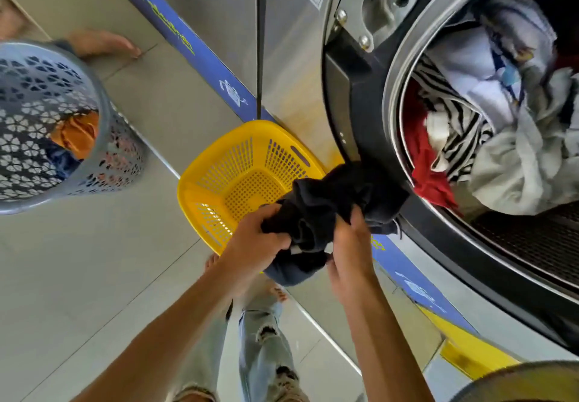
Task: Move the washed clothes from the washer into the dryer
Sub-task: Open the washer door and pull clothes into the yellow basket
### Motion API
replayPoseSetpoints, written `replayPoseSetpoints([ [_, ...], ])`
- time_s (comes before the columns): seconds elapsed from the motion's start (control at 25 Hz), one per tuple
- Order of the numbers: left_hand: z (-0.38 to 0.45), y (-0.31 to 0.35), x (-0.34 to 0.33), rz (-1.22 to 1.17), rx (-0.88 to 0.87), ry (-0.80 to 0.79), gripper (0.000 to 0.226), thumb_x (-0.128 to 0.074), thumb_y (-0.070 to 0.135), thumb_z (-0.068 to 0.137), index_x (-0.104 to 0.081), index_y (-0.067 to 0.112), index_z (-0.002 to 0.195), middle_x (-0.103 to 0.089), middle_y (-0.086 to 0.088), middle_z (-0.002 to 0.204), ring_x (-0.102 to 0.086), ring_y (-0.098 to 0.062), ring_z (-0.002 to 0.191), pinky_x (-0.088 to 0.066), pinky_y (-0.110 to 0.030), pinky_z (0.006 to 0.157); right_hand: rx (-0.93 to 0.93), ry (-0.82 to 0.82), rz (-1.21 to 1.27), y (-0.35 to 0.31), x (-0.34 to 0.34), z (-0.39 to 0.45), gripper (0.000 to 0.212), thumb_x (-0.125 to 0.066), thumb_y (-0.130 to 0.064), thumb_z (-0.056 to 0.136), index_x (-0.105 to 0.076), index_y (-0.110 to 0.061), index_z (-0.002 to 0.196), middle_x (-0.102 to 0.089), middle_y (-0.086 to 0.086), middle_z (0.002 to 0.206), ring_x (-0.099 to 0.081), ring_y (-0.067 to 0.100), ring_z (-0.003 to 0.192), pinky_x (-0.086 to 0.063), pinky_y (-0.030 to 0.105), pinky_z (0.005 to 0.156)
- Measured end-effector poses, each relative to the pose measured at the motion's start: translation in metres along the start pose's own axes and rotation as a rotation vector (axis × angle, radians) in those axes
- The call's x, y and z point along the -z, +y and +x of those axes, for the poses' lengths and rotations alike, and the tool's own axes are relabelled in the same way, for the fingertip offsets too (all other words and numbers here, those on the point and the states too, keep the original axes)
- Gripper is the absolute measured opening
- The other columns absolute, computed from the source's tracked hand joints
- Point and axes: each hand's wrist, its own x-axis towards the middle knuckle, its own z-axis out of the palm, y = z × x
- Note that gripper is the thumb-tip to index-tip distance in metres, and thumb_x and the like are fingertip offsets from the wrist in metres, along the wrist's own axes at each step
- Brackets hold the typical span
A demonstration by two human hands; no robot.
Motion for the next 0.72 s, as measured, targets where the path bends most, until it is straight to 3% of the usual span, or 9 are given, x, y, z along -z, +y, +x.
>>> replayPoseSetpoints([
  [0.08,0.016,-0.012,0.023,-0.019,0.013,0.161,0.029,-0.064,0.010,0.059,-0.069,0.024,0.085,-0.065,0.004,0.081,-0.059,-0.013,0.077,-0.048,-0.028,0.069,0.053,-0.114,-0.191,0.024,-0.019,0.019,0.036,-0.068,-0.031,0.078,-0.066,-0.046,0.111,-0.071,-0.018,0.114,-0.064,0.014,0.116,-0.049,0.049,0.104],
  [0.16,0.033,-0.026,0.044,0.130,0.016,0.223,0.036,-0.061,0.017,0.063,-0.066,0.033,0.095,-0.067,0.006,0.093,-0.062,-0.016,0.091,-0.051,-0.032,0.077,0.075,-0.217,-0.424,0.048,-0.032,0.036,0.046,-0.065,-0.038,0.082,-0.057,-0.047,0.127,-0.067,-0.016,0.124,-0.060,0.008,0.121,-0.047,0.041,0.107],
  [0.2,0.040,-0.032,0.054,0.243,0.023,0.204,0.038,-0.061,0.021,0.066,-0.062,0.037,0.101,-0.066,0.007,0.098,-0.061,-0.018,0.097,-0.050,-0.033,0.080,0.078,-0.210,-0.521,0.060,-0.034,0.043,0.051,-0.063,-0.034,0.085,-0.052,-0.043,0.135,-0.066,-0.010,0.128,-0.060,0.010,0.121,-0.045,0.036,0.108],
  [0.28,0.055,-0.042,0.070,0.456,0.038,0.144,0.042,-0.060,0.024,0.077,-0.056,0.042,0.115,-0.063,0.005,0.109,-0.056,-0.024,0.108,-0.047,-0.032,0.082,0.109,-0.005,-0.714,0.079,-0.031,0.055,0.053,-0.061,-0.022,0.087,-0.052,-0.028,0.139,-0.058,0.005,0.138,-0.051,0.022,0.130,-0.039,0.034,0.107],
  [0.32,0.065,-0.048,0.079,0.632,0.007,0.153,0.051,-0.057,0.027,0.079,-0.052,0.037,0.130,-0.058,-0.002,0.124,-0.050,-0.028,0.121,-0.045,-0.034,0.090,0.145,0.092,-0.843,0.088,-0.029,0.059,0.052,-0.061,-0.019,0.085,-0.055,-0.024,0.137,-0.048,0.010,0.146,-0.040,0.027,0.138,-0.034,0.038,0.109],
  [0.4,0.088,-0.054,0.095,1.017,-0.115,0.237,0.072,-0.055,0.029,0.076,-0.039,0.025,0.146,-0.031,-0.019,0.152,-0.020,-0.037,0.145,-0.025,-0.047,0.115,0.153,0.131,-1.134,0.107,-0.023,0.057,0.054,-0.062,-0.019,0.082,-0.054,-0.027,0.135,-0.018,0.012,0.159,-0.015,0.030,0.149,-0.025,0.047,0.114],
  [0.48,0.107,-0.059,0.104,1.153,-0.156,0.296,0.078,-0.060,0.017,0.078,-0.031,0.027,0.150,-0.005,-0.021,0.160,0.001,-0.040,0.149,-0.010,-0.055,0.119,0.148,0.128,-1.216,0.126,-0.017,0.054,0.060,-0.062,-0.016,0.080,-0.050,-0.029,0.137,0.000,0.012,0.163,-0.004,0.032,0.151,-0.022,0.052,0.116],
  [0.56,0.120,-0.062,0.105,1.128,-0.098,0.279,0.083,-0.062,0.012,0.080,-0.023,0.029,0.152,0.010,-0.015,0.162,0.008,-0.036,0.150,-0.007,-0.054,0.119,0.170,0.131,-1.176,0.134,-0.006,0.055,0.067,-0.061,-0.012,0.077,-0.046,-0.026,0.141,0.004,0.012,0.164,-0.013,0.036,0.149,-0.029,0.052,0.111],
  [0.72,0.113,-0.071,0.084,1.127,-0.063,0.227,0.088,-0.065,0.018,0.079,-0.019,0.027,0.154,0.013,-0.014,0.162,0.006,-0.036,0.150,-0.012,-0.054,0.117,0.119,0.162,-1.063,0.136,0.019,0.053,0.072,-0.056,-0.007,0.076,-0.036,-0.024,0.143,0.011,0.006,0.163,-0.041,0.038,0.135,-0.050,0.049,0.092],
])
